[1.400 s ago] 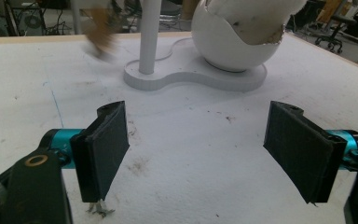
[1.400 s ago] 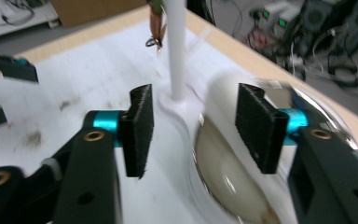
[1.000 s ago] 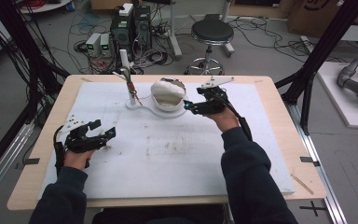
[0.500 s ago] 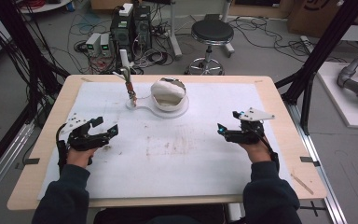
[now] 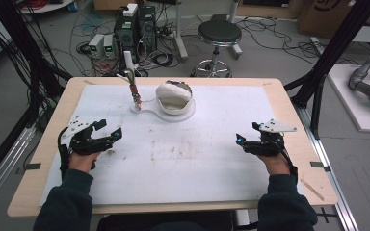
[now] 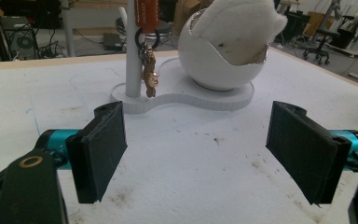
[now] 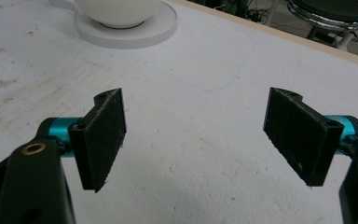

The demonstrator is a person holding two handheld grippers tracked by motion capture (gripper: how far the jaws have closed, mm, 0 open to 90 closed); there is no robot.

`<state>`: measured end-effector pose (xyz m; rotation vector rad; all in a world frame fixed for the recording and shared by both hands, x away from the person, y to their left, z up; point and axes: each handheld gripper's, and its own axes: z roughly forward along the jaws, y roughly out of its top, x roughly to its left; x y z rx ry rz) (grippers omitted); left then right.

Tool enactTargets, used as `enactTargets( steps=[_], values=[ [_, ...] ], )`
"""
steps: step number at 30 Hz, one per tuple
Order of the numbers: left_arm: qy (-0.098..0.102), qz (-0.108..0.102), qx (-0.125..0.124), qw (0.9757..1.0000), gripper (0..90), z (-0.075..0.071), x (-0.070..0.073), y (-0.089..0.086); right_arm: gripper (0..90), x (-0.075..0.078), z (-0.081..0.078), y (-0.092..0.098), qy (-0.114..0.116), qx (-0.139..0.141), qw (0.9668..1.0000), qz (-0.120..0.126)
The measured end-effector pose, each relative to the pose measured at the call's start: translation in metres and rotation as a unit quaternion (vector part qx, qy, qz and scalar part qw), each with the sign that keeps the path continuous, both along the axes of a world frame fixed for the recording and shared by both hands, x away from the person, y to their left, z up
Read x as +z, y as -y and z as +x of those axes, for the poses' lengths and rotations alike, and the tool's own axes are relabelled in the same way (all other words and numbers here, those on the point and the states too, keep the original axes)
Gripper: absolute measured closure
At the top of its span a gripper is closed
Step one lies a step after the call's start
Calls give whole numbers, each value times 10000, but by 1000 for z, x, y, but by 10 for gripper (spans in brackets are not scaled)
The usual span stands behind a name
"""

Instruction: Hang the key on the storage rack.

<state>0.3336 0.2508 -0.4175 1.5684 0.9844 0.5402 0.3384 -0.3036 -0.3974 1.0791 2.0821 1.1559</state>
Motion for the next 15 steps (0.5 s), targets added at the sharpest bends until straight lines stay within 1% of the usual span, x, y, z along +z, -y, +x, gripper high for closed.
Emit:
enactTargets(
  steps=[5, 9, 15],
  values=[
    [6, 51, -45, 10000, 197, -2, 1, 2, 214, 0, -1, 1, 18, -10, 10000, 3],
    [-1, 27, -43, 10000, 197, -2, 1, 3, 214, 0, -2, 2, 1, -32, 10000, 13],
    [-6, 51, -71, 10000, 198, -2, 0, 4, 214, -1, -2, 3, -16, -76, 10000, 2]
  ],
)
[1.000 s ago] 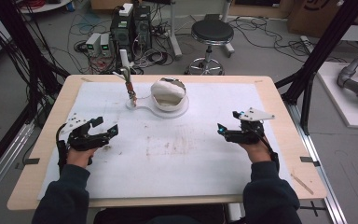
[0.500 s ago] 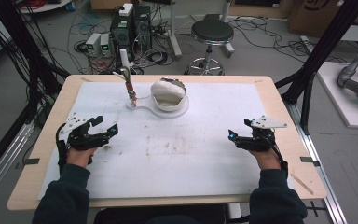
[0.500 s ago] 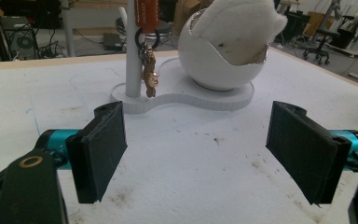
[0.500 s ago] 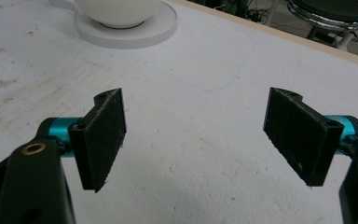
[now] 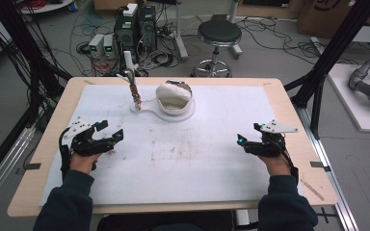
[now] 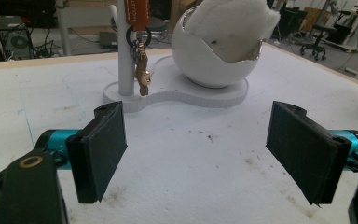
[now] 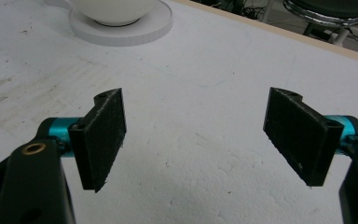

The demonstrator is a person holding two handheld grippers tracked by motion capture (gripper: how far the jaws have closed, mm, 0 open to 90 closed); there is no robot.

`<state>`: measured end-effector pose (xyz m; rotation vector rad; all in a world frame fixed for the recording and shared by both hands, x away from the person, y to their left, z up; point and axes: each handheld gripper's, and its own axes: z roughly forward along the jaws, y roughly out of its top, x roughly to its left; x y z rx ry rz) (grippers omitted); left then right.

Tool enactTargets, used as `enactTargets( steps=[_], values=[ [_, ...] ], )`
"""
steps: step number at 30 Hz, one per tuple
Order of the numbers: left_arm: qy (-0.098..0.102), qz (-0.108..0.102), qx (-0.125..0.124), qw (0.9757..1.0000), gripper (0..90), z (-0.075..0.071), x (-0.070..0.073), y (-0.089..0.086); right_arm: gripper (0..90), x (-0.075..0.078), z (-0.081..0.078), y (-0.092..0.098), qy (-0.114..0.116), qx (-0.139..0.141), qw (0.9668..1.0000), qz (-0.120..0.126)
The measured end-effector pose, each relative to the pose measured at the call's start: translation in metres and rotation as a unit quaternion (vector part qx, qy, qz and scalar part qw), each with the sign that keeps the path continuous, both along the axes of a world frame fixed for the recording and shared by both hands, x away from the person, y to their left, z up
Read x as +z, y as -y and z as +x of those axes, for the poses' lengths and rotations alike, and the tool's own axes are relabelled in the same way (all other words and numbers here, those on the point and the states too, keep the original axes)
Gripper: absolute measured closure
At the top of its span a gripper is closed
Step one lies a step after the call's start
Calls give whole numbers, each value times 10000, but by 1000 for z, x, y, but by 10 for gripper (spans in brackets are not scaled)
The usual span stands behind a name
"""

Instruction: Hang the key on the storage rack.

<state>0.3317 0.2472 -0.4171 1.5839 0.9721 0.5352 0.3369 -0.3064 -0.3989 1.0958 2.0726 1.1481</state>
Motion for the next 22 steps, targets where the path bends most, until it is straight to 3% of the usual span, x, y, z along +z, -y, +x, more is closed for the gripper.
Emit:
enactTargets(
  steps=[22],
  values=[
    [-33, 3, -7, 10000, 197, 1, -1, 0, 214, -2, 3, -1, -64, 0, 10000, -65]
  ],
)
